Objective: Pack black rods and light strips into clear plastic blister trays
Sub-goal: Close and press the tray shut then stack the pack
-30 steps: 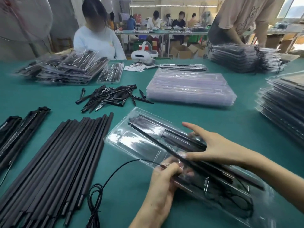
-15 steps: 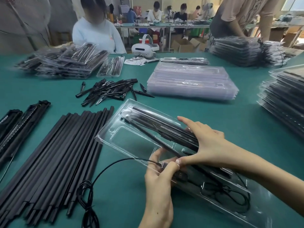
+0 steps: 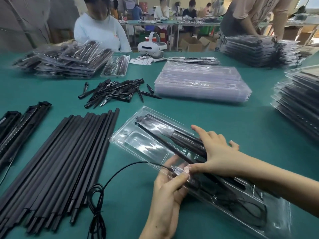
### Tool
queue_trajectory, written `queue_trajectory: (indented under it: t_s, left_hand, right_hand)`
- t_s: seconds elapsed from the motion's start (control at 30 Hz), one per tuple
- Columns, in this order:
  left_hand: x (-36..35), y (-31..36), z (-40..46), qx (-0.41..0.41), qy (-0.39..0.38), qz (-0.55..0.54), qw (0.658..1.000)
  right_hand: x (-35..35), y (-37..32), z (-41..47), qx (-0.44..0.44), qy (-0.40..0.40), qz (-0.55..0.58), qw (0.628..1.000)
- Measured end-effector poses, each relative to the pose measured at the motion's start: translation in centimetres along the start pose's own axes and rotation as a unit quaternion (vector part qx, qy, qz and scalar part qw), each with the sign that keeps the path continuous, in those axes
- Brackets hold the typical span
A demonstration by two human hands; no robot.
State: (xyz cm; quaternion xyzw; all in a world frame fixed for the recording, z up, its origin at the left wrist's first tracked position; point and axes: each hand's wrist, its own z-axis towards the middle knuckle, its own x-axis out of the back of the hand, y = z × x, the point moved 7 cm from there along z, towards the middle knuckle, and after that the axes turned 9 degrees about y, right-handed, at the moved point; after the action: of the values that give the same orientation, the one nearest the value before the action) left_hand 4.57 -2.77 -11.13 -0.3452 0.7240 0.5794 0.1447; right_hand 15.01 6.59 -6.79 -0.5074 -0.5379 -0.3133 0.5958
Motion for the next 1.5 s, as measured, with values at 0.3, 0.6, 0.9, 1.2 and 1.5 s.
queue_trajectory:
  t_s: [0.3,0.6,0.9,1.2,1.5]
  left_hand:
    - [0.3,-1.3,0.8,0.067,0.003,-0.006,0.998]
    - [0.5,-1.5,0.9,0.092,0.048,-0.016,0.994]
    - [0.4,-0.6,0.4,0.068,0.009,0.082,0.994]
    - [0.8,-0.5,-0.1,0.016,0.075,0.172,0.982]
    - [0.6,-0.4,0.3,0.033,0.097,0.187,0.977]
  right_hand:
    - [-2.0,0.0,1.0,-0.049,-0.055,-0.002,0.997]
    - [-1.8,-1.0,1.2,-0.072,-0.058,-0.019,0.996]
    - [-0.8,-0.2,0.3,-0.085,-0.063,-0.030,0.994]
    - [-0.2,0.1,0.1,-0.078,-0.035,-0.025,0.996]
    - [-1.3,1.1,-0.1,-0.106,-0.050,-0.015,0.993]
